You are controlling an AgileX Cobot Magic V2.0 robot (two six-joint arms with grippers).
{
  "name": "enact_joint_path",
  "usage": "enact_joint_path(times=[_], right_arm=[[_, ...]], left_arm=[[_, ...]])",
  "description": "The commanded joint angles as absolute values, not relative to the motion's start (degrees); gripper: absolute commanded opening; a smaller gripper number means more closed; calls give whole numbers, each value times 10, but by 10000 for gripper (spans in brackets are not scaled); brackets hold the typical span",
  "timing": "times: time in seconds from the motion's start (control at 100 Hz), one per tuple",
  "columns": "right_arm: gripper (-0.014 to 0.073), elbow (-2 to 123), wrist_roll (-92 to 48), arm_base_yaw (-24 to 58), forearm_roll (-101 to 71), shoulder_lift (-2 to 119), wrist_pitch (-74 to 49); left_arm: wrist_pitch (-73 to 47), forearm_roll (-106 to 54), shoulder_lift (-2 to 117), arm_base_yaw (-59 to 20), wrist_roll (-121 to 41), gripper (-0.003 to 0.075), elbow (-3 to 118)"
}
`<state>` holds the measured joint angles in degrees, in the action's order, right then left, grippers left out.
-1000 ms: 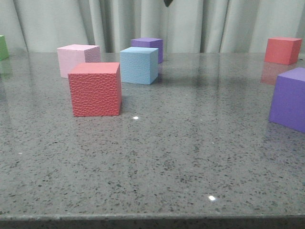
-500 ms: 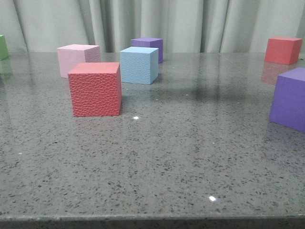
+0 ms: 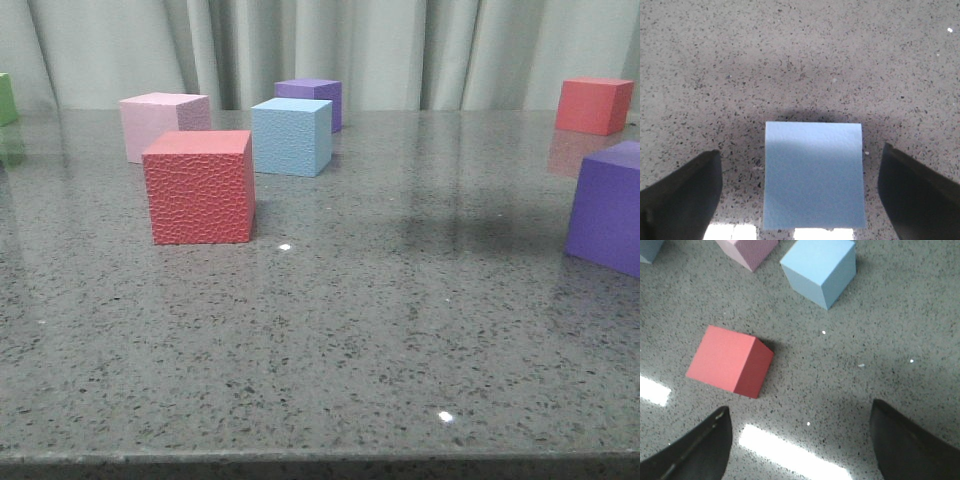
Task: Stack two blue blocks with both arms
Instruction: 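Grasp the other light blue cube with the left gripper and lift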
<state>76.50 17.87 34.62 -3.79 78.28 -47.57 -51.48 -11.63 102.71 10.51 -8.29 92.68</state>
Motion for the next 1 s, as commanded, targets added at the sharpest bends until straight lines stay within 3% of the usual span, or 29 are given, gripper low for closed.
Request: enact_joint_path(times=[0.0,0.46,0.82,0.99], right_arm=[[568,777,171,346,-35,761,-437],[568,777,171,346,-35,761,-432],[568,777,171,346,-35,761,-433],[568,777,171,346,-35,761,-431]], left_arm=[[-499,-136,1013,106,-94,610,951],[-506,-148,1041,105,-106,603,951],[-508,-150,1041,105,-106,365,951],[-521,-158,1041,105,-106,344,962]])
